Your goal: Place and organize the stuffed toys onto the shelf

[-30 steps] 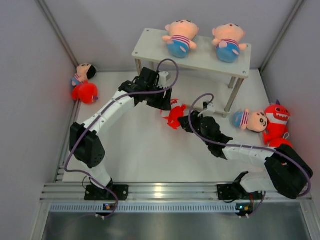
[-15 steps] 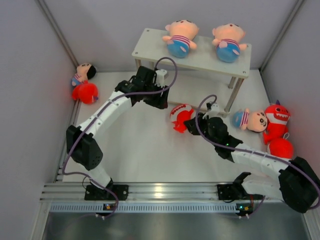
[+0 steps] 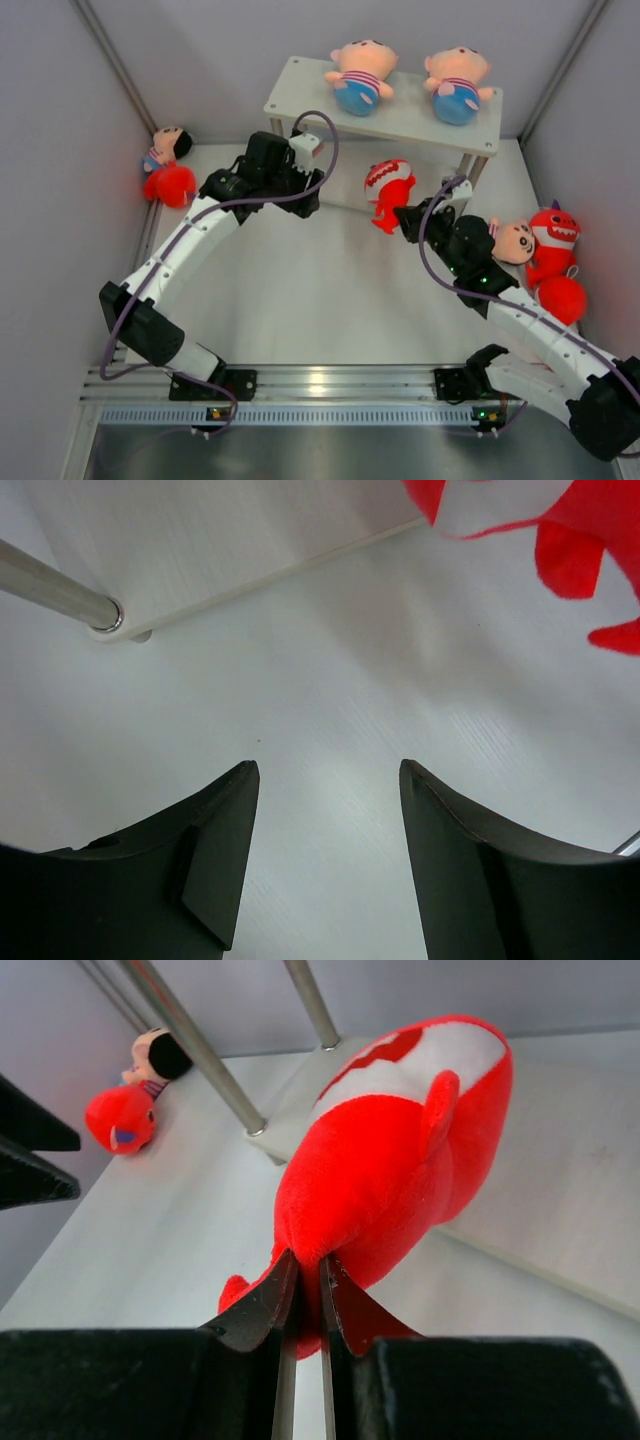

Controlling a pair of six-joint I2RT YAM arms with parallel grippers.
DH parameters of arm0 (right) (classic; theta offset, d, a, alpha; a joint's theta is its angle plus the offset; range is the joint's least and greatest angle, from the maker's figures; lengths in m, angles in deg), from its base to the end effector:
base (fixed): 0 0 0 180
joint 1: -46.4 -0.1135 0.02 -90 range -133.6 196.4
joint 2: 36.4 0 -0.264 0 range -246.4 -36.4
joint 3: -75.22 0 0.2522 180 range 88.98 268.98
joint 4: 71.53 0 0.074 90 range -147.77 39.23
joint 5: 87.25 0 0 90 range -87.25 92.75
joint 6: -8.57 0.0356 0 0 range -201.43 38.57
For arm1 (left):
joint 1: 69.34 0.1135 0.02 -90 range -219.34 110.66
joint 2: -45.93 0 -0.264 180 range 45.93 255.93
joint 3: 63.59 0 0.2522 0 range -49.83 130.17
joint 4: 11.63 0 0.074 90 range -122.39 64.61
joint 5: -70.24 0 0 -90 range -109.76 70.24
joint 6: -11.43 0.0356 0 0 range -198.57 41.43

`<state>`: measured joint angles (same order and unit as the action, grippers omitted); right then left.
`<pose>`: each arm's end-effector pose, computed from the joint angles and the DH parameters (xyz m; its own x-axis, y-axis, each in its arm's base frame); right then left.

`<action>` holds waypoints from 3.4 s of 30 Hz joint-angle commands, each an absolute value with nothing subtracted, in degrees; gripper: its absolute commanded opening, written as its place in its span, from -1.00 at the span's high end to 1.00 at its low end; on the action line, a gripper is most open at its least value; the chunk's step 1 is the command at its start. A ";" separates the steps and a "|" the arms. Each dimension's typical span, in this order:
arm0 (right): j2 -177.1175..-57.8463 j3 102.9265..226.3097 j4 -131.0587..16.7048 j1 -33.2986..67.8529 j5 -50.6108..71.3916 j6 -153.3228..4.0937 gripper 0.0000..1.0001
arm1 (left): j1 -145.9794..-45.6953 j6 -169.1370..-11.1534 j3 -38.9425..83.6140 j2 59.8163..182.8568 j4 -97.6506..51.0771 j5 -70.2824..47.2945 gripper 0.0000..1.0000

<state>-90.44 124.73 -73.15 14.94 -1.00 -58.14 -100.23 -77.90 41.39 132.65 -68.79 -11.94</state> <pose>0.1938 0.1158 0.3017 -0.2237 0.3257 -0.9186 -0.4101 0.8236 0.3918 0.2802 -0.1733 0.3875 -0.5318 0.3317 -0.7792 0.6057 0.7920 -0.0763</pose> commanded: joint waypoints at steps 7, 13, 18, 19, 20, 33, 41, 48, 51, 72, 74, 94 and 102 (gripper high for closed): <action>-93.51 127.13 -90.00 27.75 4.05 -64.29 1.00 | -99.57 -75.23 38.76 130.13 -68.11 -14.83 -0.28; -100.71 124.32 -96.70 32.16 3.10 -63.32 1.00 | -99.31 -74.87 38.06 129.60 -68.11 -15.10 -0.28; -108.37 123.79 -99.06 32.43 3.46 -61.05 1.00 | -99.13 -74.96 38.23 130.22 -68.11 -14.66 -0.28; -109.08 123.35 -99.86 32.26 3.10 -59.56 1.00 | -99.13 -74.96 38.32 130.30 -68.02 -14.40 -0.28; -109.70 122.74 -100.31 32.25 3.01 -58.94 1.00 | -99.13 -74.88 38.41 130.31 -68.10 -14.39 -0.28; -121.39 125.19 -95.92 31.46 -4.19 -46.37 0.90 | -98.78 -74.88 38.23 129.51 -68.11 -14.39 -0.28; -120.18 128.01 -89.95 31.46 -4.72 -44.16 -0.15 | -98.52 -74.00 37.44 128.64 -68.54 -14.13 -0.29; -112.52 127.22 -83.28 31.02 -6.30 -45.48 -0.28 | -98.61 -74.08 37.00 128.55 -68.54 -13.07 -0.29; -108.92 126.52 -80.20 30.94 -6.74 -45.83 -0.31 | -98.61 -74.17 37.44 128.55 -68.54 -12.73 -0.29; -82.63 140.67 -7.39 48.82 -16.69 -54.78 -0.99 | -98.61 -69.07 30.76 122.66 -71.62 -8.51 -0.29; -84.12 139.79 -9.77 61.26 -12.83 -55.59 -0.99 | -98.61 -69.34 30.50 121.70 -71.62 -6.93 -0.29; -102.74 127.65 -26.04 81.30 -24.77 -48.20 -0.99 | -98.61 -66.88 30.32 117.21 -72.41 -4.64 -0.30; -102.41 128.09 -28.68 81.56 -26.70 -52.07 0.31 | -98.60 -67.32 31.82 117.82 -72.85 -4.90 -0.30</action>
<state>-103.47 126.57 -24.21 80.47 -25.13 -50.91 -98.75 -67.87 29.85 118.90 -72.66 -5.28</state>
